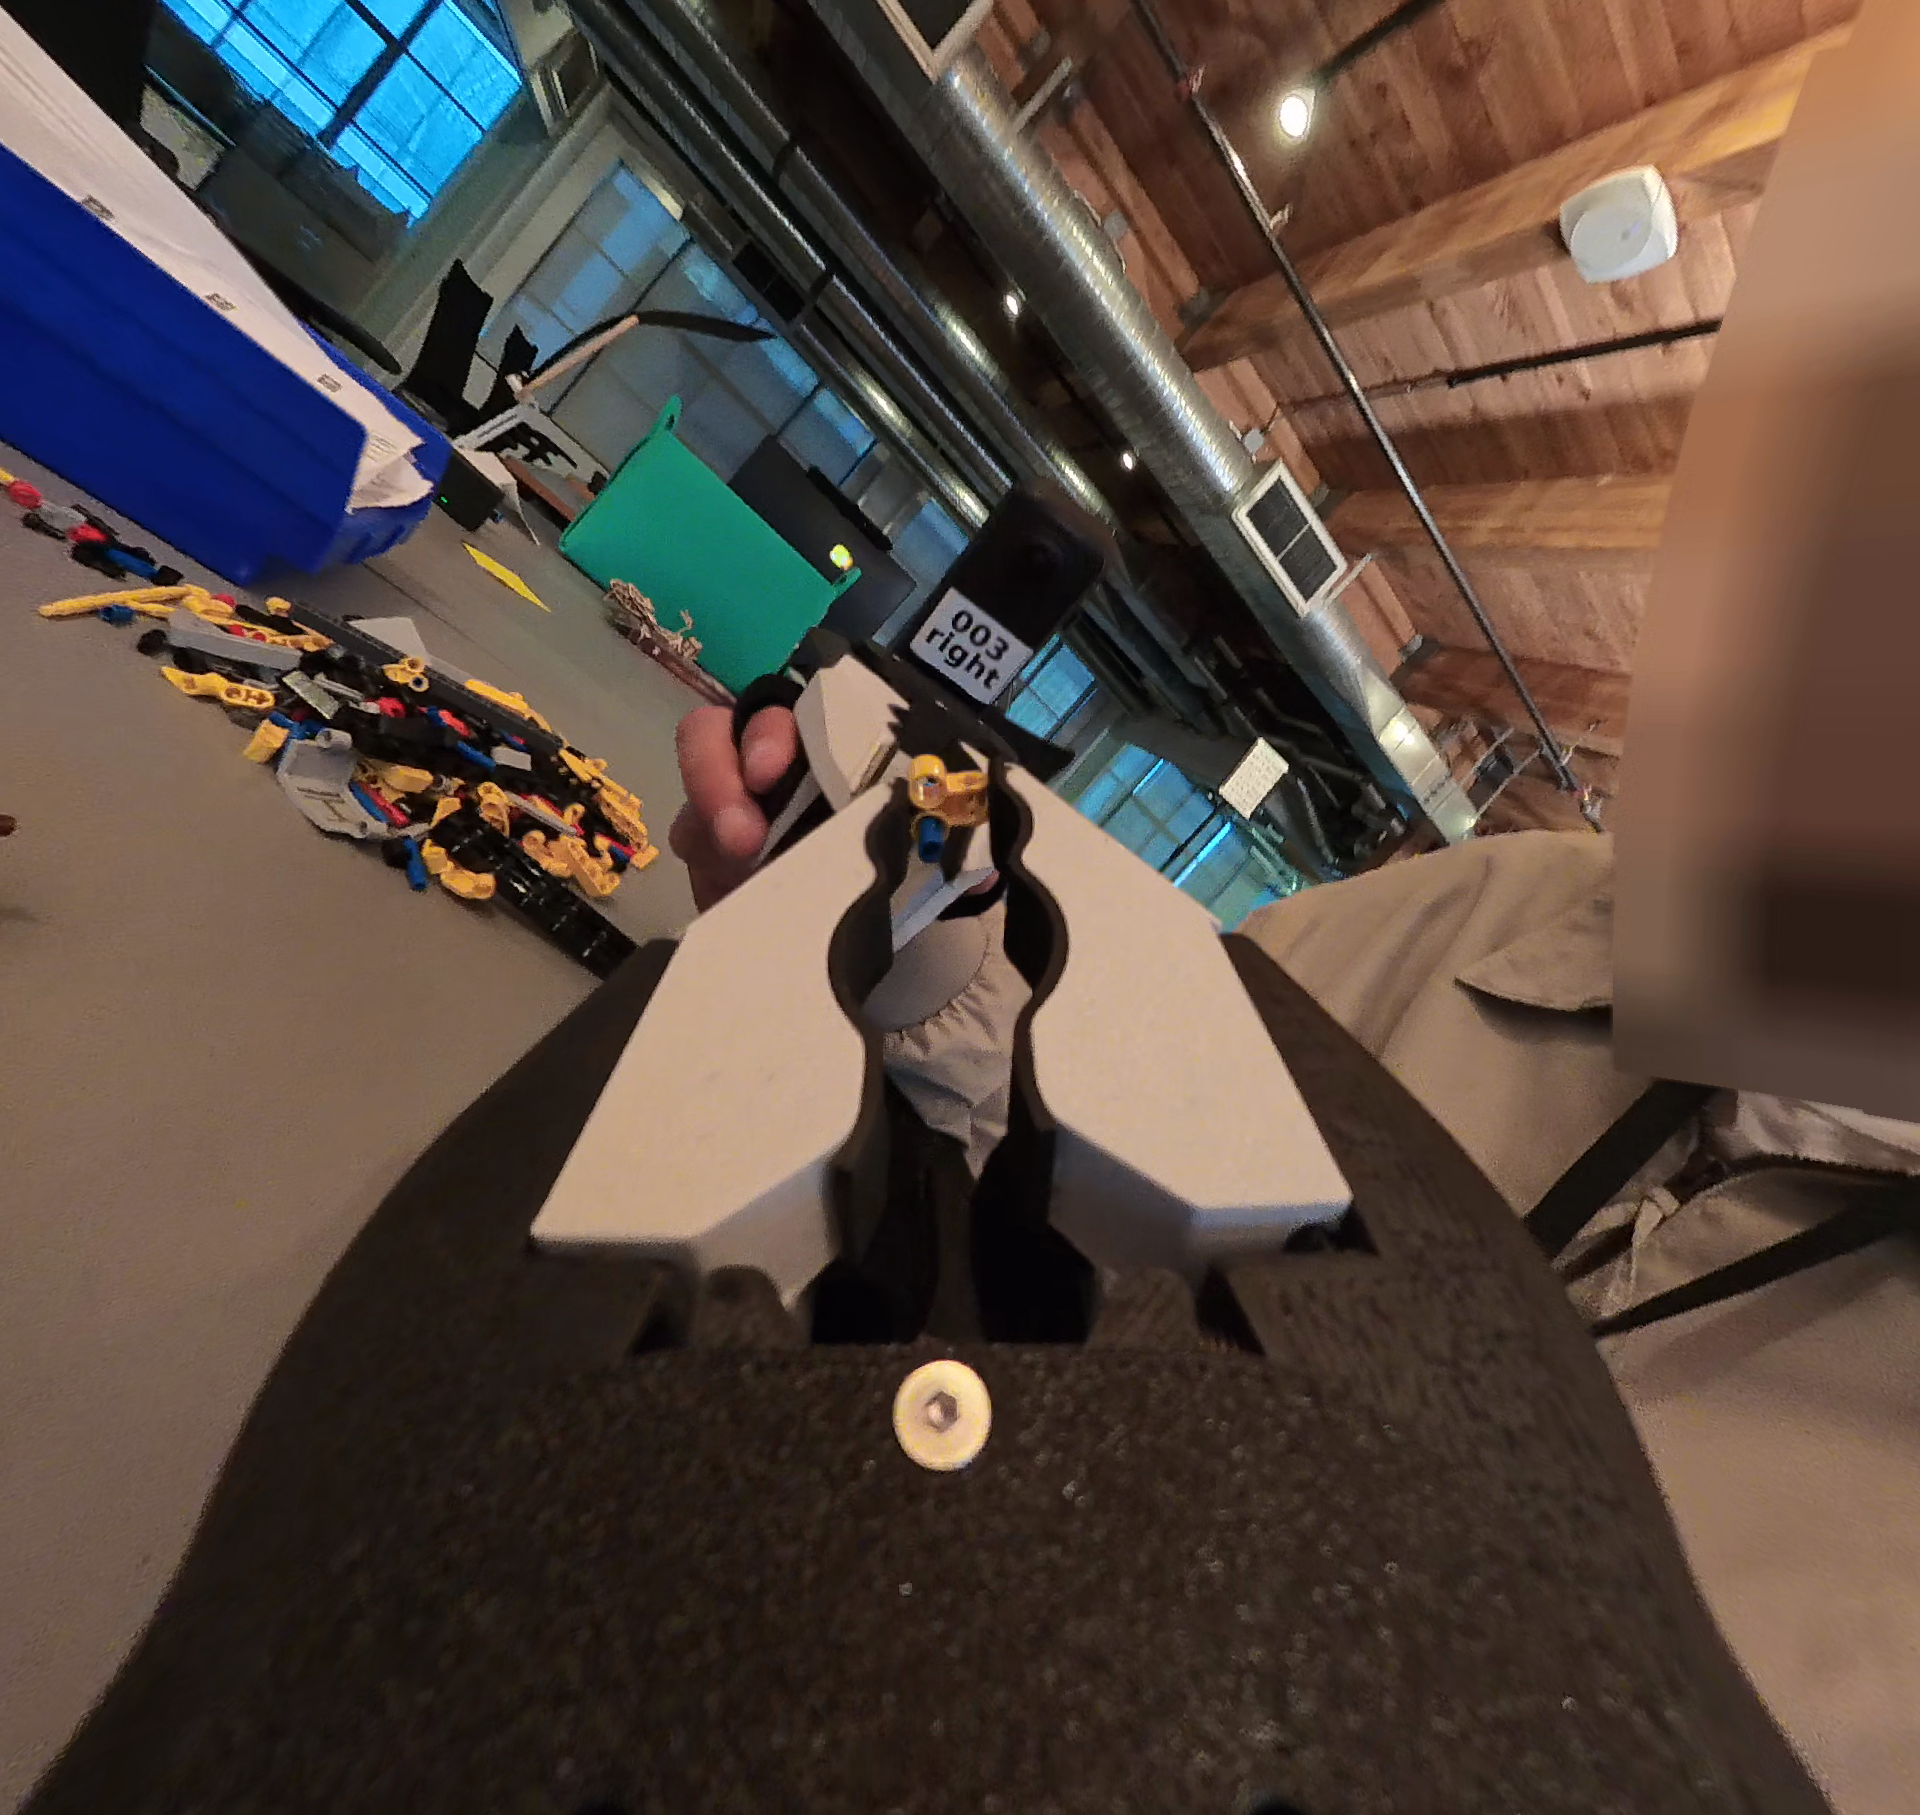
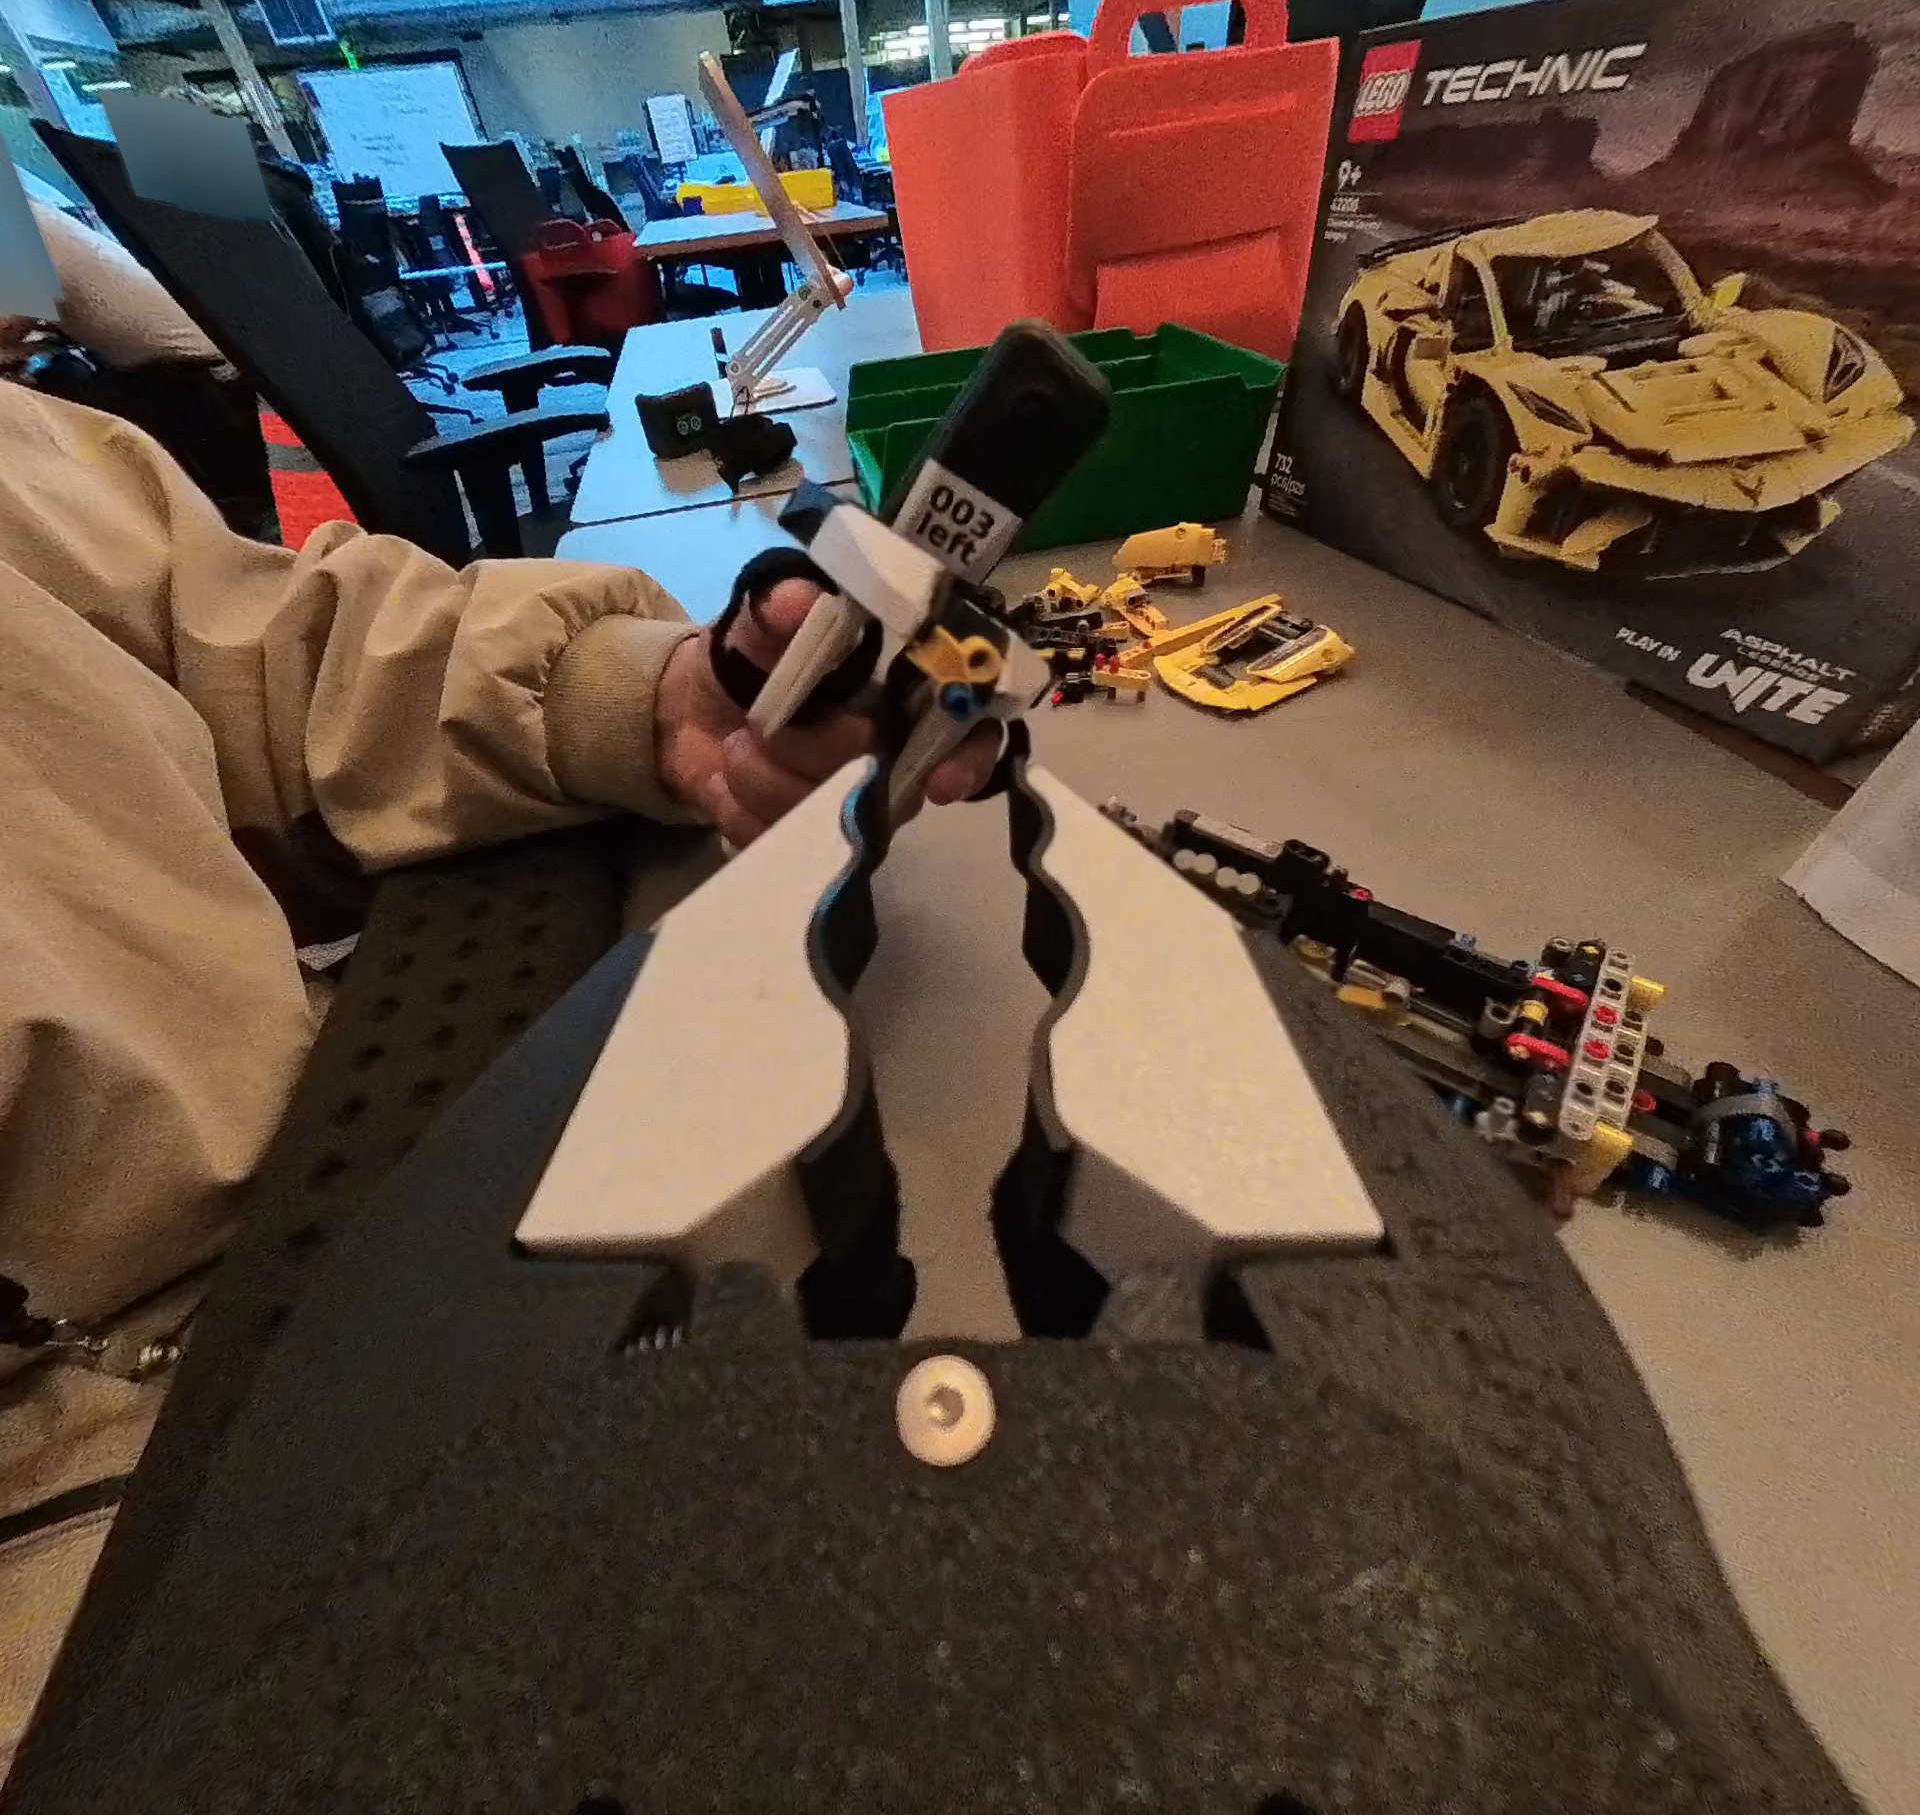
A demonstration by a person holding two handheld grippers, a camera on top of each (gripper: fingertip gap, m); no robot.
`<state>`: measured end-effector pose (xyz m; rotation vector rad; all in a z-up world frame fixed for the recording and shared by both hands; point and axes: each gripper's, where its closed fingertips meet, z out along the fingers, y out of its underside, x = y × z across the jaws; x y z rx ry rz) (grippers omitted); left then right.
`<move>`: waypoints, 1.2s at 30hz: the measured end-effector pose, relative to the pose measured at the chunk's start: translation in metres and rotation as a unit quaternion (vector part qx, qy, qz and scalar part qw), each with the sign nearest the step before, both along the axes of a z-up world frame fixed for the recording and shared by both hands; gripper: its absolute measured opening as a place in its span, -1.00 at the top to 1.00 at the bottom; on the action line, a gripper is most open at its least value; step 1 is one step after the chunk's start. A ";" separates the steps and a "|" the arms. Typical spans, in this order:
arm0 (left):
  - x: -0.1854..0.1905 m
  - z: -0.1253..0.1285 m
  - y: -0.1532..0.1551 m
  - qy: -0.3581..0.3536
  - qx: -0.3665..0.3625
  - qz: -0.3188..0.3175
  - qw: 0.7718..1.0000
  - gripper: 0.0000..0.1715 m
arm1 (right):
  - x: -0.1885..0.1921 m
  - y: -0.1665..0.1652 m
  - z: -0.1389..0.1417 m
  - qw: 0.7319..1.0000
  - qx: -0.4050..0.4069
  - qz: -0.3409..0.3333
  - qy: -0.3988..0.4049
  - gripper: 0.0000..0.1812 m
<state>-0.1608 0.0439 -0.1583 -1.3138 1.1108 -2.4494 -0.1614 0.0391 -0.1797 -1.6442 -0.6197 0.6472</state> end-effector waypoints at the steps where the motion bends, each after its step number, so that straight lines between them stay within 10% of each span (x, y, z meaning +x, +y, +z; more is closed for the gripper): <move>1: 0.000 0.000 -0.003 -0.001 0.009 -0.003 1.000 0.84 | -0.001 0.000 0.000 1.000 0.001 0.000 -0.001 0.79; 28: -0.001 -0.006 -0.021 -0.024 0.198 0.055 0.978 0.84 | 0.007 -0.016 0.008 0.997 0.006 0.059 0.039 0.97; 31: -0.016 0.003 0.017 -0.035 0.191 0.101 0.976 0.85 | 0.060 -0.026 0.033 0.993 0.026 0.030 0.113 0.97; 34: -0.017 0.002 0.028 -0.024 0.210 0.114 0.971 0.84 | 0.098 -0.043 0.014 0.999 -0.028 0.014 0.039 0.97; 36: -0.005 -0.015 0.022 0.008 0.247 0.127 0.961 0.84 | 0.158 -0.038 -0.019 0.987 -0.087 -0.114 -0.066 0.97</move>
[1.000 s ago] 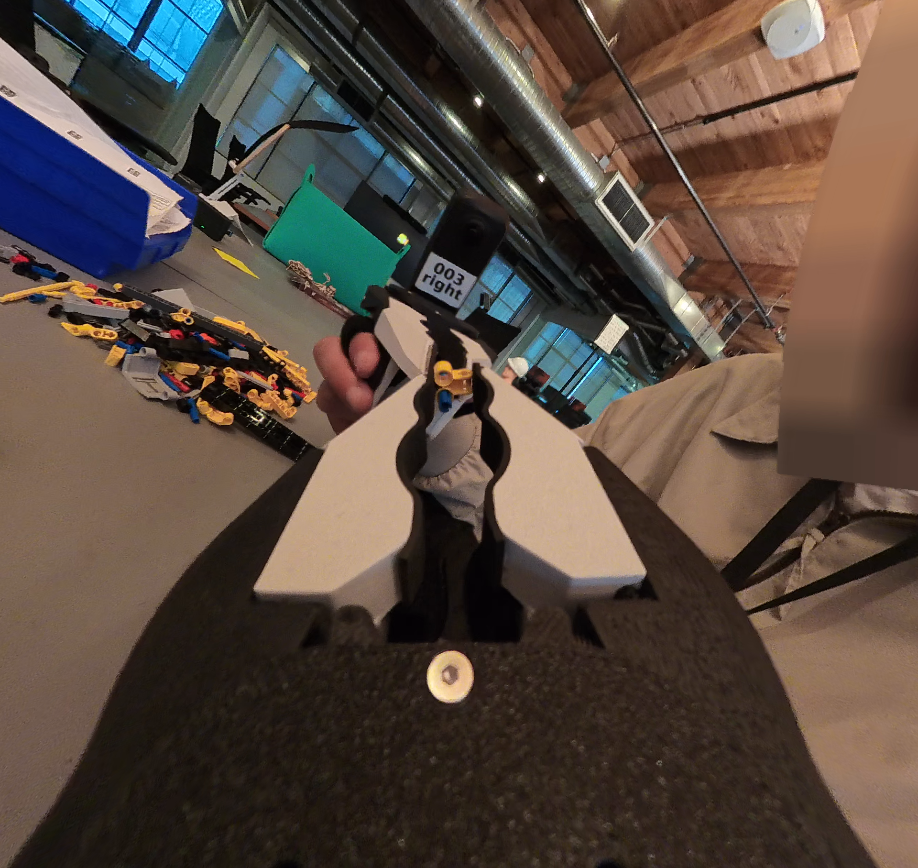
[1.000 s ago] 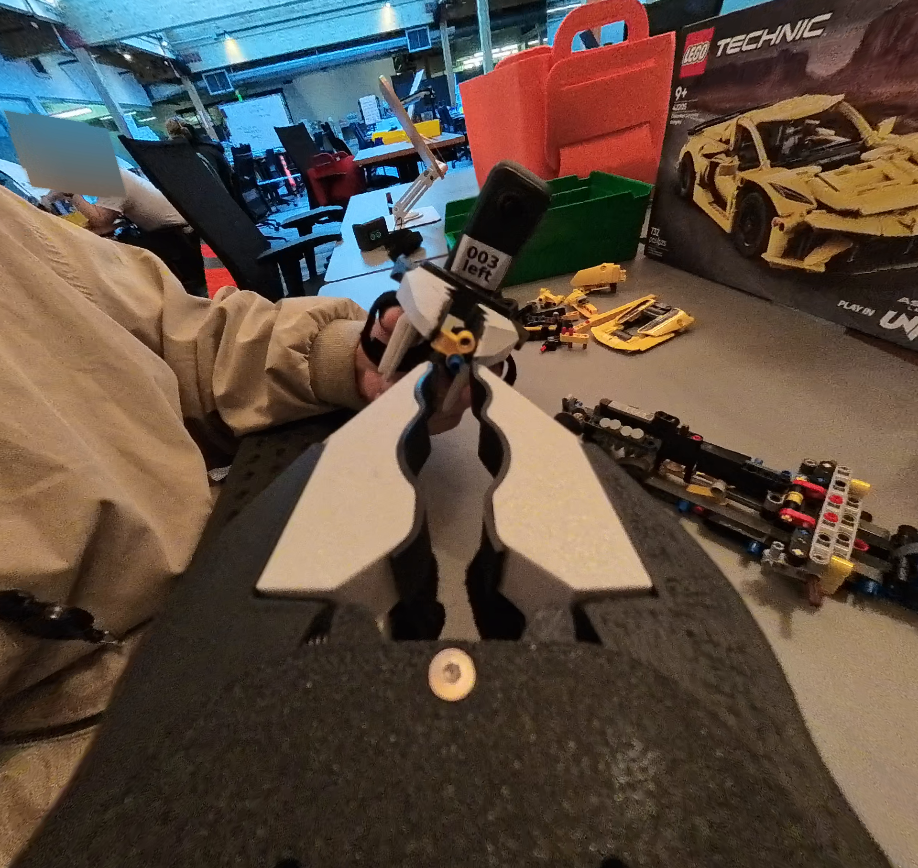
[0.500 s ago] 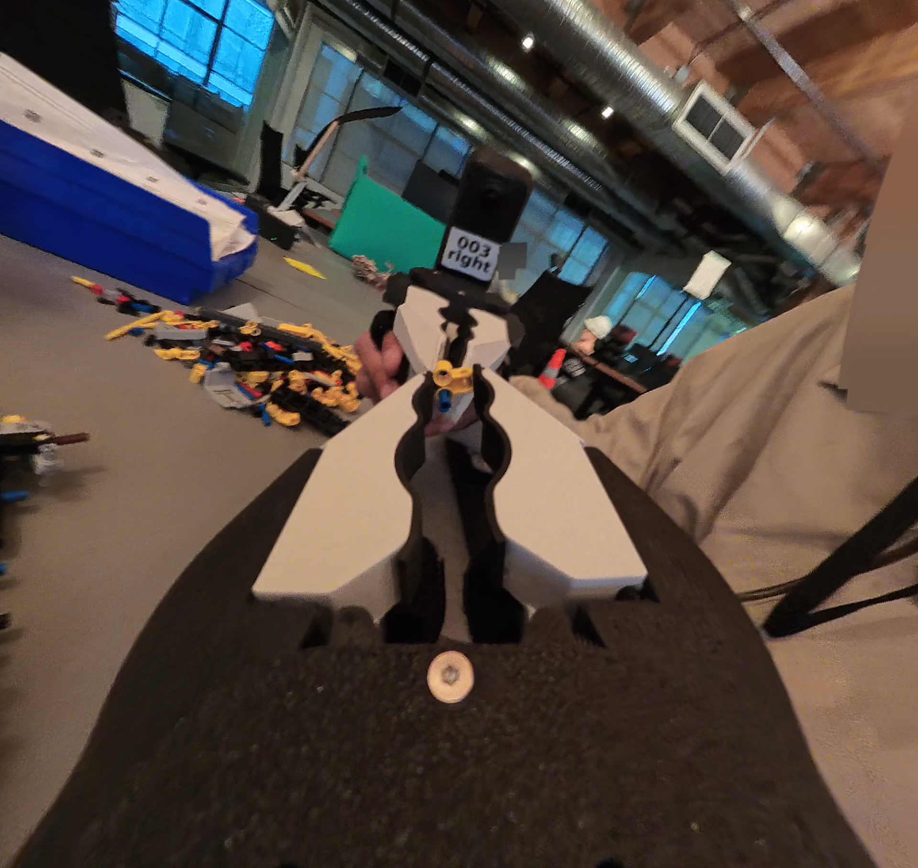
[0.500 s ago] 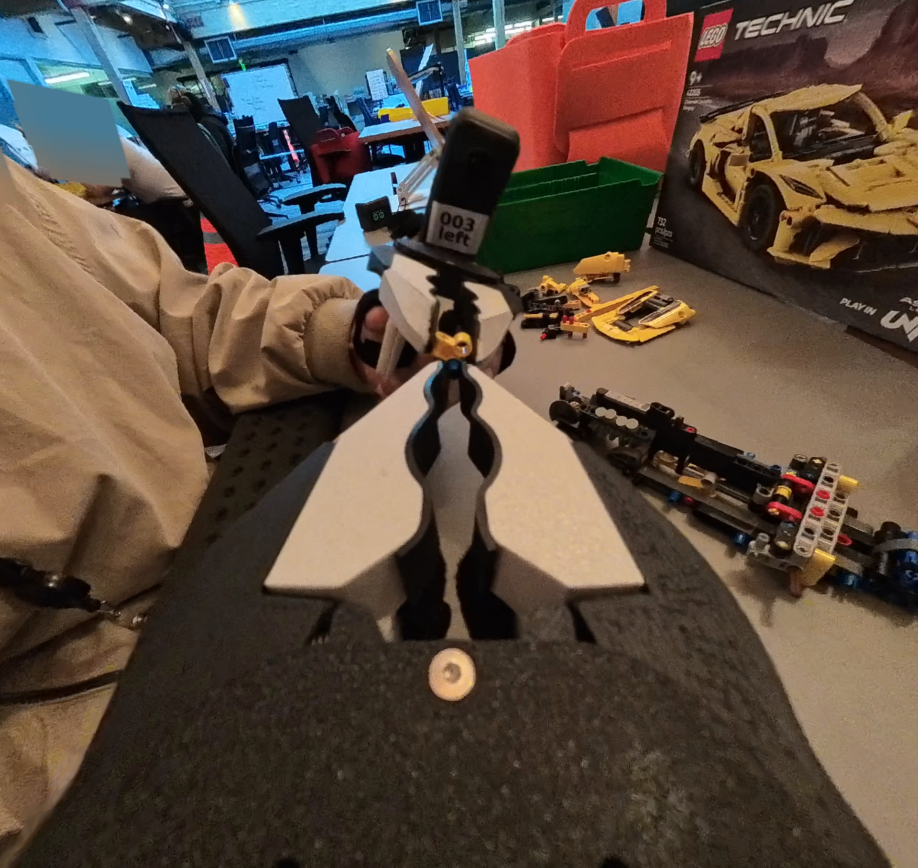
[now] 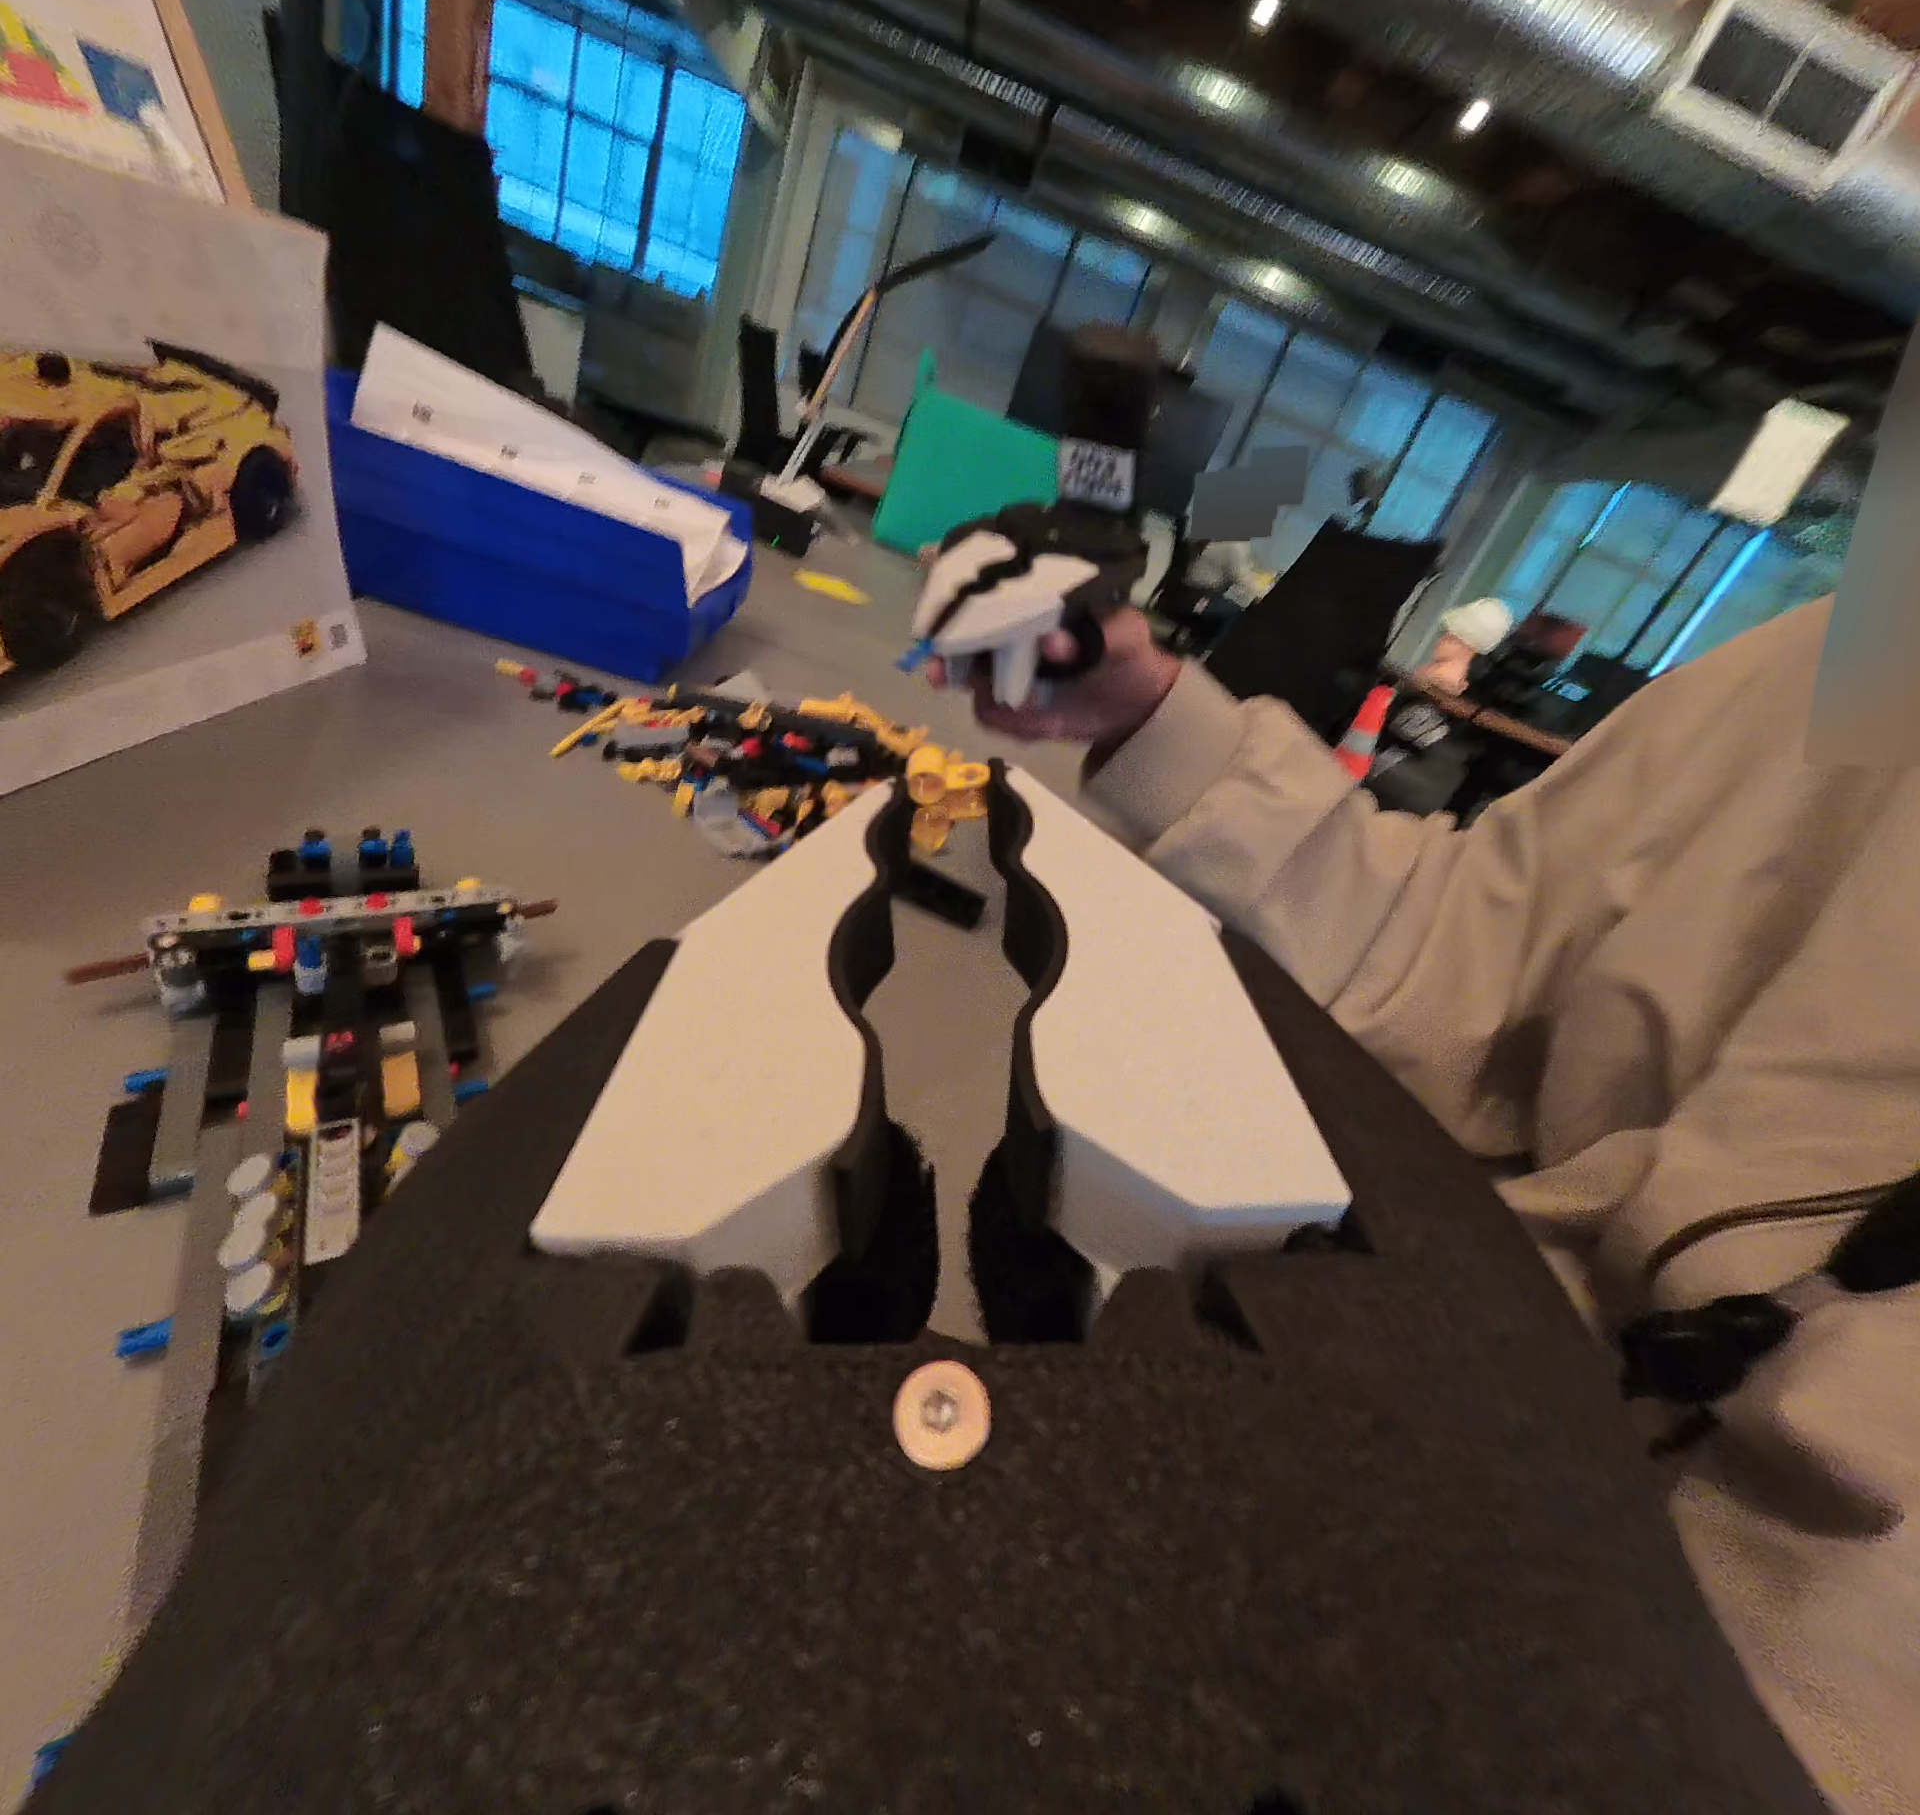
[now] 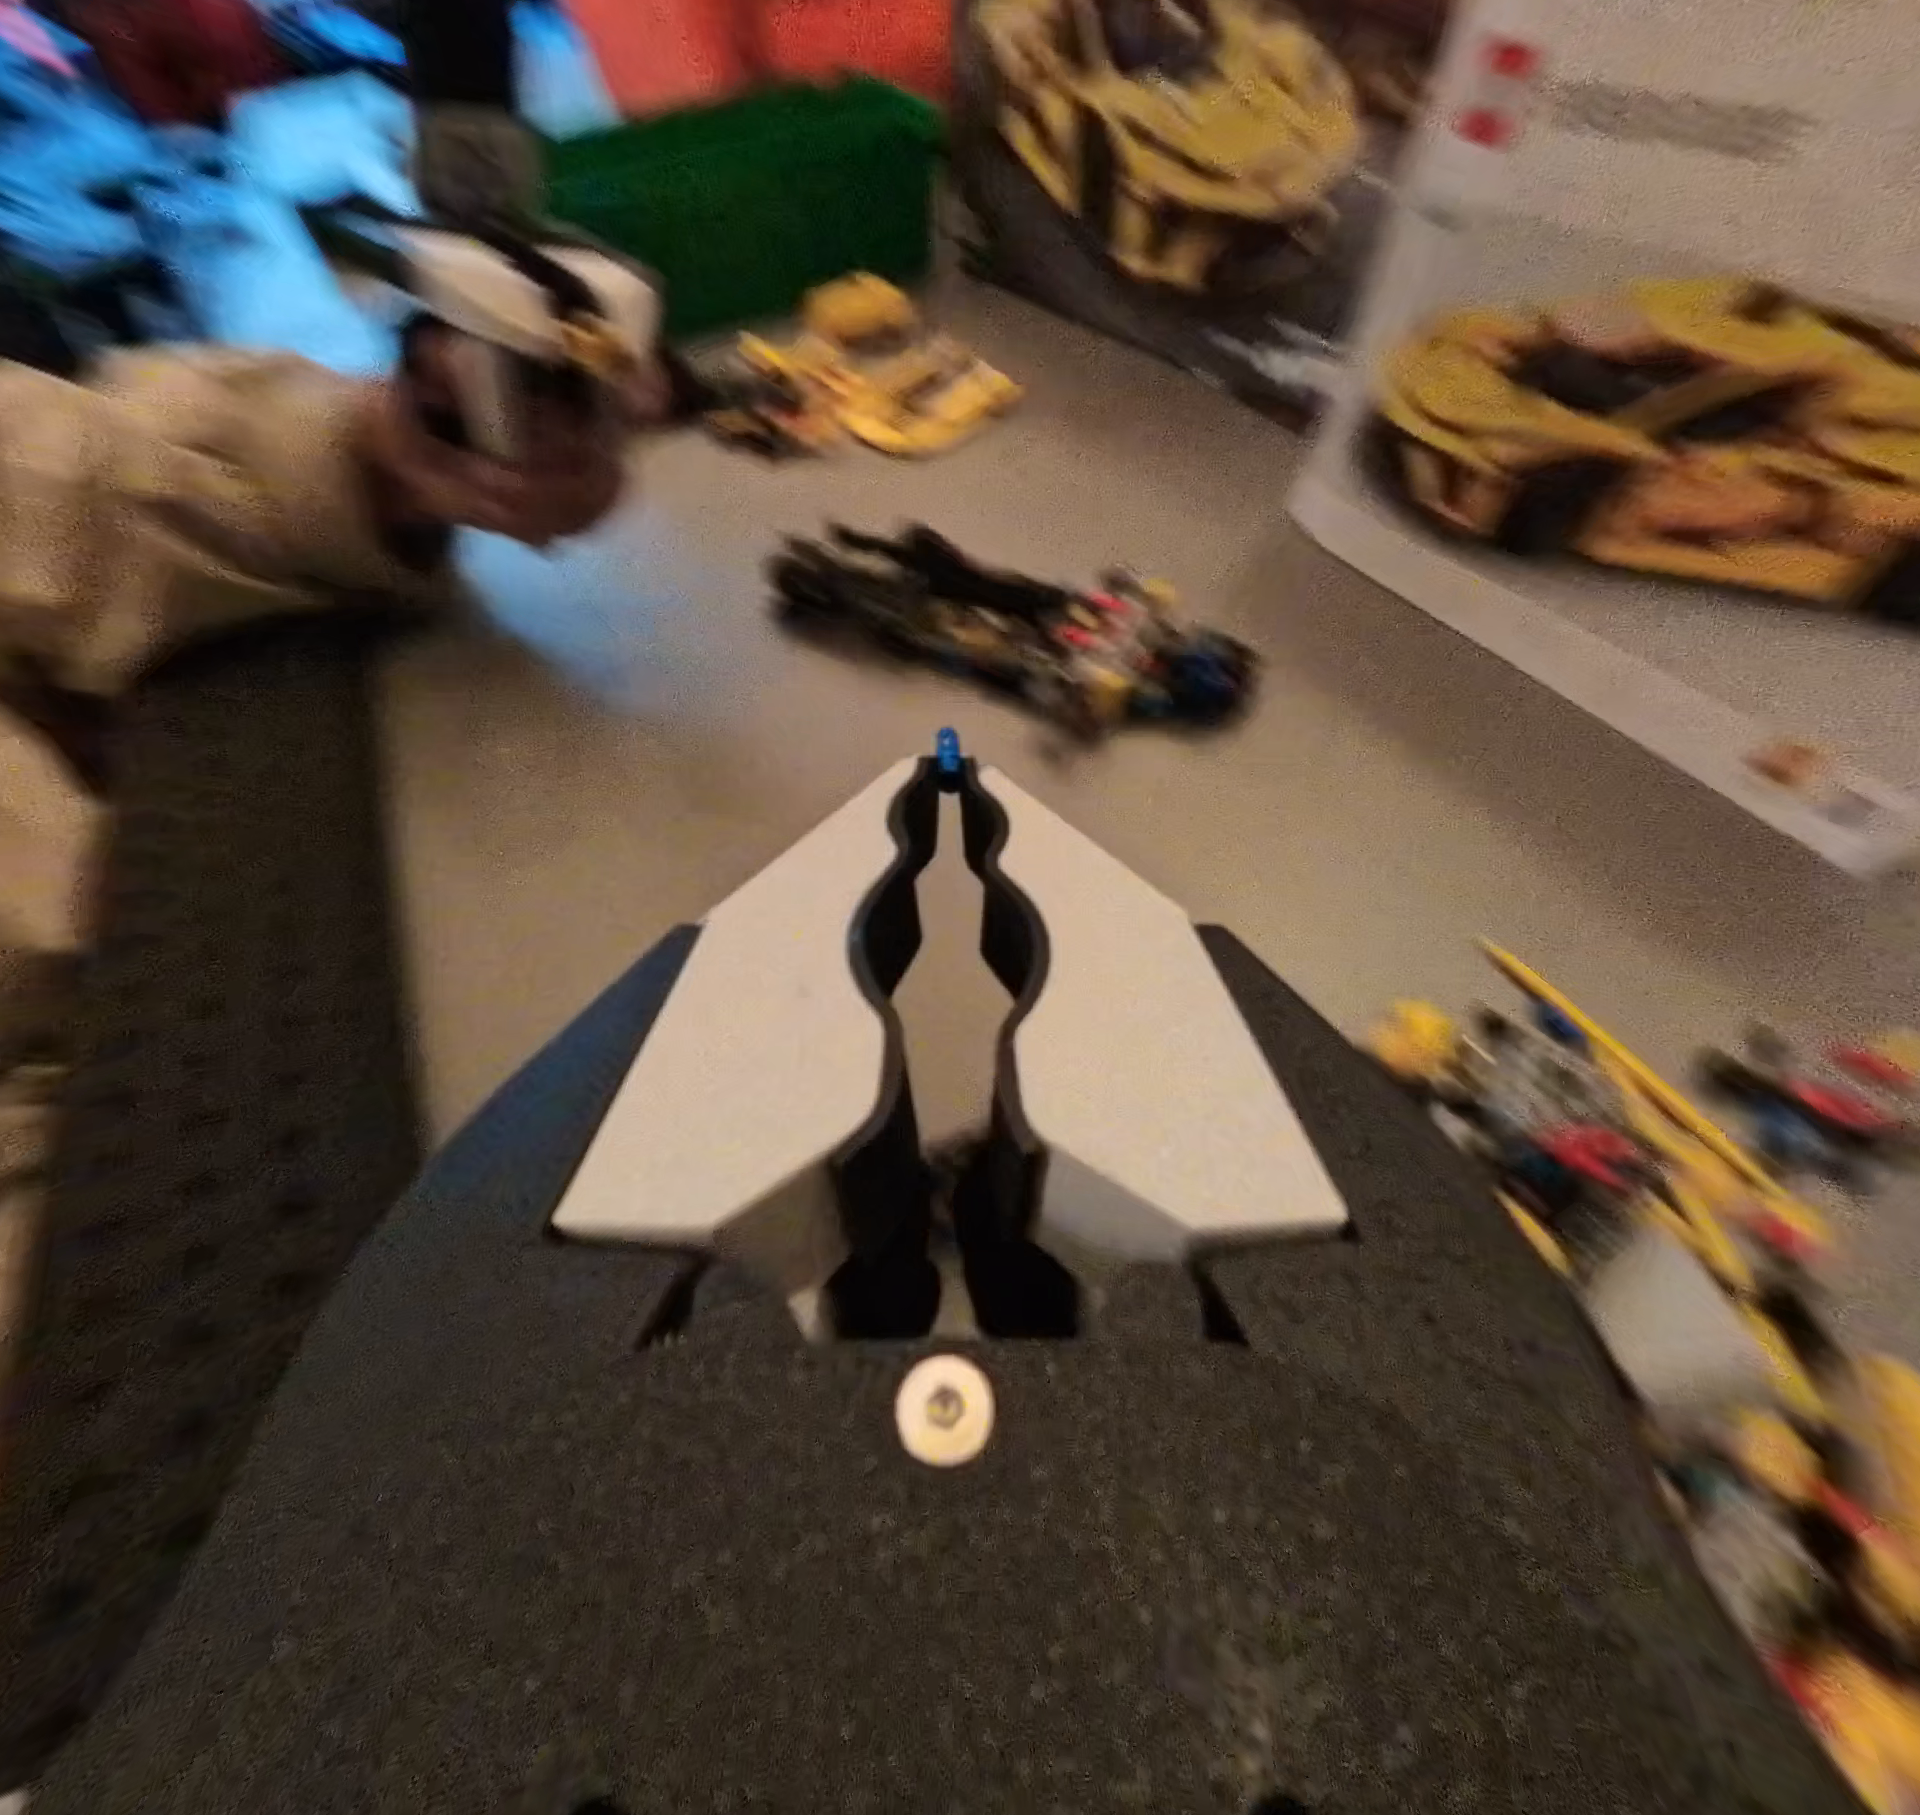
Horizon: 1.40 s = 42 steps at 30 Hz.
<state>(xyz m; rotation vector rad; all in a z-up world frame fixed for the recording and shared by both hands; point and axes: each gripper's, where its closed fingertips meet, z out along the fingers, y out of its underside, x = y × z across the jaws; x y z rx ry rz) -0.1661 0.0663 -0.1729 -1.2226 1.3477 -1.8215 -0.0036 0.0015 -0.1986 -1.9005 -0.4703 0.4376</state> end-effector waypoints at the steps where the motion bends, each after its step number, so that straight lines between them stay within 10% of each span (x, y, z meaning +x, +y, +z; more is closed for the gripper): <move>1: 0.005 -0.007 -0.005 0.015 0.009 0.004 1.000 0.83 | 0.039 0.000 -0.020 0.994 -0.034 -0.077 -0.070 0.96; 8: 0.029 -0.043 -0.001 0.059 0.208 0.120 0.969 0.83 | 0.116 -0.019 -0.077 0.948 -0.148 -0.214 -0.185 0.82; 14: 0.033 -0.059 0.010 0.065 0.485 0.231 0.841 0.83 | -0.030 0.043 -0.024 0.997 -0.026 -0.077 -0.003 0.70; 18: 0.036 -0.068 0.005 0.077 0.530 0.230 0.813 0.83 | -0.134 0.063 -0.030 0.990 -0.060 0.030 0.122 0.60; 22: 0.038 -0.074 0.001 0.088 0.563 0.228 0.789 0.83 | -0.148 0.074 -0.043 0.987 -0.092 0.007 0.135 0.65; 35: 0.041 -0.065 -0.010 0.063 0.549 0.232 0.801 0.83 | -0.136 0.065 -0.041 0.990 -0.083 0.020 0.114 0.93; 42: 0.024 -0.064 0.054 0.144 0.374 0.282 0.872 0.71 | 0.093 0.034 -0.038 0.935 -0.091 -0.329 -0.091 0.93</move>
